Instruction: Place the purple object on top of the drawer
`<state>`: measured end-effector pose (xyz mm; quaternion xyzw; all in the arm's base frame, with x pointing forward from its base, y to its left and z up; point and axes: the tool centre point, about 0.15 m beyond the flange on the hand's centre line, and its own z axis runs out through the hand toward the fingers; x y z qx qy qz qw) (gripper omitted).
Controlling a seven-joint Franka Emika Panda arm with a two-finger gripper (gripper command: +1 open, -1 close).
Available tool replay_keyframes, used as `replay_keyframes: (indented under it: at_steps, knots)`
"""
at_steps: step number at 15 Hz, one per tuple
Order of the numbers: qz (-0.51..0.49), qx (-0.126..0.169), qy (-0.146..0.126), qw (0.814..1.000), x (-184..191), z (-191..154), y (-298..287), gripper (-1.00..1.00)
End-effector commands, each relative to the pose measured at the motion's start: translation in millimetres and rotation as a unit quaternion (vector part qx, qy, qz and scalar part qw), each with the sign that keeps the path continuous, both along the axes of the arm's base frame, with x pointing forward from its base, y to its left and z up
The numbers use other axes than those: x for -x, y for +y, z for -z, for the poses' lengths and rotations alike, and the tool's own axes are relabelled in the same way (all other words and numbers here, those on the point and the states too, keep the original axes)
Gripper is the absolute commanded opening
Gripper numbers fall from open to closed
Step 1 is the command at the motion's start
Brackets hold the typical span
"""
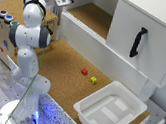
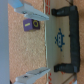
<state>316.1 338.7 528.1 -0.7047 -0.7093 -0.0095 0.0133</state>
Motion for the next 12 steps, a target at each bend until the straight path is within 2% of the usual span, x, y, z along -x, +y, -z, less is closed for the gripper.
replay_keyframes:
  at_steps: [1, 5, 7, 12]
  knots:
    - [0.049, 0.079, -0.025, 0.995, 34, -12, 20, 1.0]
    - [0.162, 0.064, 0.008, 0.985, 52, -8, 42, 1.0]
    - [0.197, 0.068, 0.011, 0.978, 71, -11, 52, 1.0]
    - [0.266, 0.035, 0.036, 0.963, 137, -6, 78, 1.0]
